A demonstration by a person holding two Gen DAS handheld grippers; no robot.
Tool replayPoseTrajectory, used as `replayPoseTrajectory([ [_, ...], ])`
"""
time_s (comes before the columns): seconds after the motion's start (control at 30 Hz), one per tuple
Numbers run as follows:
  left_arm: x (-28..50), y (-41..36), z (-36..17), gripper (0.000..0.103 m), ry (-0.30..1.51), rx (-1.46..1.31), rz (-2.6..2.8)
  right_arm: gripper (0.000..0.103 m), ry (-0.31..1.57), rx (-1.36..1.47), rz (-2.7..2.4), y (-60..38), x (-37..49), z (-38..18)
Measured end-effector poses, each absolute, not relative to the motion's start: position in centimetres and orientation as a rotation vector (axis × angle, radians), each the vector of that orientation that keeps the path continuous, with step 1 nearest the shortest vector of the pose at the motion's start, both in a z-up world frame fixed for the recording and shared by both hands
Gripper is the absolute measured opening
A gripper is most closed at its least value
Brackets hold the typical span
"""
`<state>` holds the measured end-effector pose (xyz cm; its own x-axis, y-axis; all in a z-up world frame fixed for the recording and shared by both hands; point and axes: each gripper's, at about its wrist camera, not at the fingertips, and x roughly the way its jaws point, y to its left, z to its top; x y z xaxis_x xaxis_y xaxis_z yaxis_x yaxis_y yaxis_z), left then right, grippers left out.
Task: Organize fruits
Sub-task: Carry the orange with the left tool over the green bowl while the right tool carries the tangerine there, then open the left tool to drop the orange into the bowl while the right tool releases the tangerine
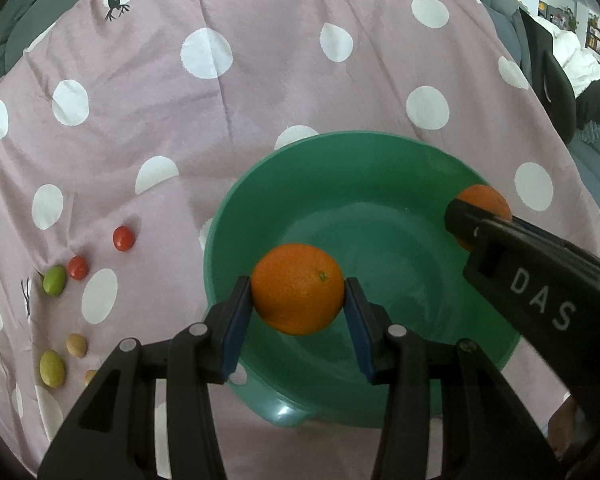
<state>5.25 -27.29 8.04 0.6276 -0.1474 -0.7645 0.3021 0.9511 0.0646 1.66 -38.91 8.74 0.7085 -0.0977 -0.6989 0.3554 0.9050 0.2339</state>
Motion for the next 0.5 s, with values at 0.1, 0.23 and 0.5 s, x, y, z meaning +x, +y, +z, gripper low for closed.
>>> replayPoseTrajectory([
  [0.1, 5.44, -27.29, 7.9, 0.046, 0.865, 0.185, -0.27, 0.045, 0.754, 0.359, -0.26, -38.85, 1.8, 8.63],
  [0.23, 5.7, -27.36, 7.66, 0.046, 0.893, 0.163, -0.297, 0.045, 0.766, 0.352, -0.263, -38.79, 2.02, 8.54],
  [0.5, 5.61, -27.88, 7.33, 0.046, 0.887, 0.187, -0.285, 0.045, 0.791, 0.35, -0.249, -38.66, 2.4, 8.15],
])
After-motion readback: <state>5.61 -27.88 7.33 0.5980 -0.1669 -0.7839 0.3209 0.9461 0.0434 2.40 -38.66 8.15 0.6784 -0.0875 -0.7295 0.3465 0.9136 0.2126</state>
